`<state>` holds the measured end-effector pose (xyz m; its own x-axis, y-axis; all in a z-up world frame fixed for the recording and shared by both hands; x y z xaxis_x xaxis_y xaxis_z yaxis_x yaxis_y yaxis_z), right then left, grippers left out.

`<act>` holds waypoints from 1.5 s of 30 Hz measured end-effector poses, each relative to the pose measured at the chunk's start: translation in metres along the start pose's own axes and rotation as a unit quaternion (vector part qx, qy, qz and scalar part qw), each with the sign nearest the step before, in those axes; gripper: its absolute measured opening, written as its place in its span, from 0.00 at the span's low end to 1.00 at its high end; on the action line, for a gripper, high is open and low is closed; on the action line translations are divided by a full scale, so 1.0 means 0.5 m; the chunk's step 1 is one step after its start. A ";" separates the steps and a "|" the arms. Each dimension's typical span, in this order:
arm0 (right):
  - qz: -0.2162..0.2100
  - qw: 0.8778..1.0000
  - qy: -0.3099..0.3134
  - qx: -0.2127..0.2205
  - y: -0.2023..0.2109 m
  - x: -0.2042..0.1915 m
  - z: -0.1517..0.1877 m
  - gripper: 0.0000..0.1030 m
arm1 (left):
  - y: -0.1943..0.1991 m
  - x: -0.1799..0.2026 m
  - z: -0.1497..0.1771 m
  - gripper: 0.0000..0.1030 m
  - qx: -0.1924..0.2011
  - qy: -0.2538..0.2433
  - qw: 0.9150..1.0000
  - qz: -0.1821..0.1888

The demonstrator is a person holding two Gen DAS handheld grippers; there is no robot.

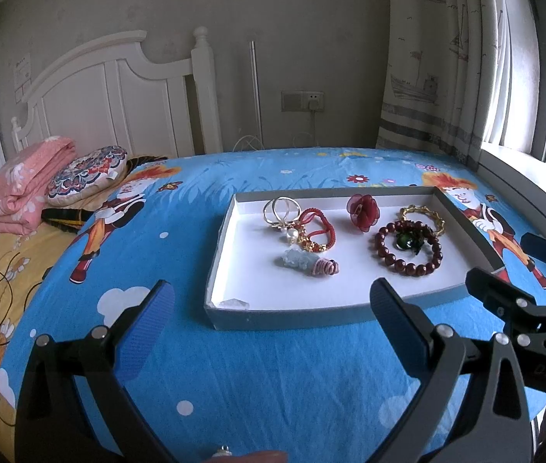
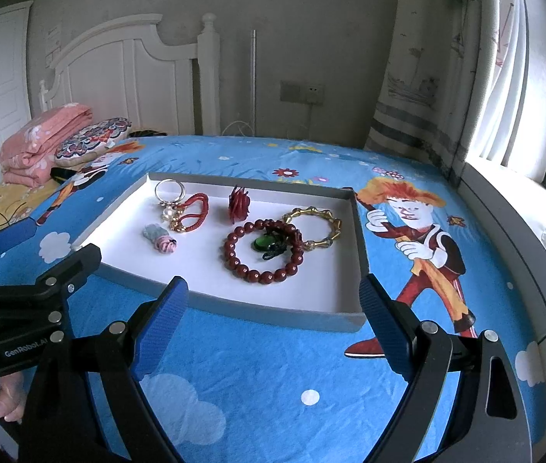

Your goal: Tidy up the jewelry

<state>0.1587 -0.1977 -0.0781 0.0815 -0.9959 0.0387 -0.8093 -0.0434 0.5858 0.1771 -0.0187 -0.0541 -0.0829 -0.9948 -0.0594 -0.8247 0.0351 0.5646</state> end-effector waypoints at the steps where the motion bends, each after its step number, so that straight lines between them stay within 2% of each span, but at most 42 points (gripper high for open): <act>1: -0.001 1.000 0.000 0.000 0.000 -0.001 0.000 0.82 | 0.000 0.000 -0.001 0.95 0.000 0.001 1.000 0.001; 23: -0.001 1.000 0.002 0.002 -0.001 -0.013 0.003 0.82 | -0.004 -0.001 0.007 0.95 -0.002 0.002 1.000 0.003; 32: -0.004 1.000 0.000 0.008 0.002 -0.022 0.002 0.82 | -0.003 0.000 -0.002 0.95 0.010 0.003 1.000 -0.001; 36: -0.005 1.000 0.001 0.005 0.004 -0.019 0.004 0.82 | -0.012 -0.003 -0.010 0.95 0.007 0.013 1.000 0.014; 39: -0.005 1.000 0.001 0.004 0.003 -0.018 0.006 0.82 | -0.014 -0.008 -0.013 0.95 0.014 0.021 1.000 0.017; 41: -0.006 1.000 0.001 0.004 0.003 -0.018 0.006 0.82 | -0.008 -0.015 -0.017 0.95 0.035 0.039 0.998 0.023; 45: -0.005 1.000 0.000 0.002 -0.003 -0.015 0.009 0.82 | -0.017 -0.019 -0.023 0.95 0.028 0.022 0.999 0.005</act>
<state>0.1569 -0.1906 -0.0827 0.0891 -0.9955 0.0325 -0.8105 -0.0535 0.5832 0.1911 -0.0104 -0.0489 -0.0681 -0.9975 -0.0177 -0.8541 0.0491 0.5177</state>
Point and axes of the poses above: each gripper's, at about its wrist camera, not at the fingertips, and y roughly against the way its jaws point, x to its right, z to its underside, the point moved 9 cm from there along -y, roughly the way its jaws point, and after that the axes turned 1 degree about -x, right-handed, at the moved point
